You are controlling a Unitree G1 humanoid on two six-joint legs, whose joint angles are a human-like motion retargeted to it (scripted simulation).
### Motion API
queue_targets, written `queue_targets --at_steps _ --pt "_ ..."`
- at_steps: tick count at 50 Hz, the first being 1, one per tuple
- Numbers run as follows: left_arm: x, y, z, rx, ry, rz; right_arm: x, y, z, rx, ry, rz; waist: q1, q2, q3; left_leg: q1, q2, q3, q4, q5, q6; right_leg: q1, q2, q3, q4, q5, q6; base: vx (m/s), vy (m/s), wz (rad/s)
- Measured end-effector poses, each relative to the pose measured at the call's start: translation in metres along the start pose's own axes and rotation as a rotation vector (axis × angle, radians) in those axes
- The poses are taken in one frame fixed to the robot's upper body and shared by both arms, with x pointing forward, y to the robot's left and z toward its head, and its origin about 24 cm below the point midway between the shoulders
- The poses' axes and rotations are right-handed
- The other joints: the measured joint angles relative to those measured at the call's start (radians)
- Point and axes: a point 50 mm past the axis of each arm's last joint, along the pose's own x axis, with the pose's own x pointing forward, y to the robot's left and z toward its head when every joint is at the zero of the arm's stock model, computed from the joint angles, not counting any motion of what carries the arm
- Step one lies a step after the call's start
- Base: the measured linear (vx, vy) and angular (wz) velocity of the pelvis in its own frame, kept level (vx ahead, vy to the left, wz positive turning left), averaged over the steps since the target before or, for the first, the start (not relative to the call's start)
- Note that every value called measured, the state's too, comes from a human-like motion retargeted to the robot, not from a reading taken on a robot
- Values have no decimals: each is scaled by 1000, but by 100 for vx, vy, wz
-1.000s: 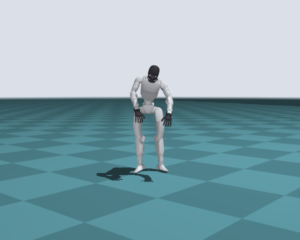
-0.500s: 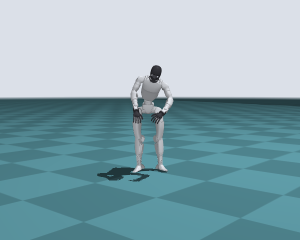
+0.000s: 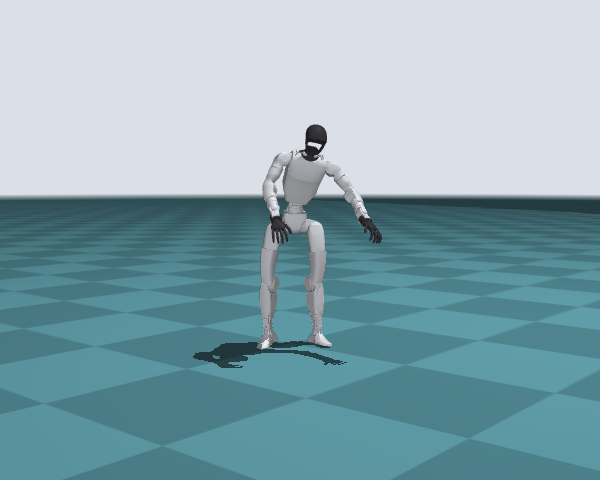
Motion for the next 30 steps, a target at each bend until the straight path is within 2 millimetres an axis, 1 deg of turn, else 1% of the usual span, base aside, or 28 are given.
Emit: queue_targets --at_steps 2,4,6,8,10,12,14,15,17,19,20,22,23,25,27,28,30 --pt "18 30 22 47 -35 95 0 6 8 32 -17 21 -30 -7 -7 -2 11 -16 0 7 -2 -29 6 29 2 3 0 6 -19 43" --pt "33 60 54 83 -96 188 0 11 19 64 -37 40 -60 -24 -13 -5 22 -26 0 16 -8 -51 13 35 -39 14 0 4 -26 27" --pt "42 85 90 117 -175 269 1 16 32 94 -62 54 -90 -45 -18 -8 30 -30 0 24 -15 -68 19 22 -110 36 0 2 -31 13" --pt "46 103 127 162 -263 338 2 19 45 122 -88 60 -118 -67 -24 -18 34 -29 0 35 -18 -92 26 2 -185 73 0 -4 -35 5" --pt "47 112 160 223 -347 389 3 19 55 149 -112 57 -146 -82 -27 -31 37 -31 0 48 -18 -119 36 -17 -244 122 0 -5 -39 6" --pt "44 106 191 300 -432 402 4 17 61 173 -127 46 -172 -85 -27 -40 41 -37 0 58 -18 -136 45 -30 -277 169 0 -1 -36 13" --pt "39 87 218 383 -531 372 5 15 63 188 -133 34 -197 -73 -26 -49 44 -46 0 64 -18 -144 49 -41 -291 202 0 7 -29 18" --pt "35 73 230 424 -588 347 5 13 63 194 -133 26 -209 -63 -25 -54 45 -51 0 66 -18 -147 50 -46 -294 213 0 13 -23 19" --pt "20 37 252 493 -752 267 6 11 60 194 -126 12 -233 -34 -23 -62 48 -57 0 68 -18 -153 51 -53 -292 214 0 16 -19 15" --pt "-5 -2 270 539 -966 160 6 10 57 188 -119 2 -257 -6 -22 -70 53 -57 0 69 -18 -162 52 -55 -286 205 0 16 -16 4" --pt "-21 -21 276 555 -1083 100 6 9 57 185 -117 -3 -268 6 -23 -75 55 -55 0 69 -18 -168 54 -54 -282 199 0 14 -16 -9" --pt "-53 -43 281 588 -1308 29 5 9 57 180 -125 -15 -288 20 -25 -81 60 -43 0 72 -18 -184 61 -48 -276 190 0 12 -18 -22" --pt "-65 -48 280 605 -1400 23 5 8 58 174 -133 -24 -297 24 -25 -83 64 -34 0 74 -18 -192 66 -43 -274 187 0 9 -19 -34" --pt "-74 -47 271 640 -1497 60 5 6 61 151 -157 -42 -315 29 -23 -85 70 -13 0 79 -18 -205 78 -31 -273 183 0 7 -19 -42" --pt "-56 -35 252 673 -1407 113 7 2 66 130 -181 -58 -326 18 -16 -82 75 12 0 85 -18 -213 91 -15 -276 181 0 6 -18 -47" --pt "-41 -24 240 672 -1298 135 8 0 68 116 -191 -63 -332 12 -11 -79 78 25 0 88 -18 -215 97 -7 -278 180 0 5 -16 -46" --pt "-6 4 210 612 -997 155 10 -5 73 84 -206 -67 -345 0 1 -72 82 50 0 92 -18 -217 107 8 -279 177 0 5 -15 -43"
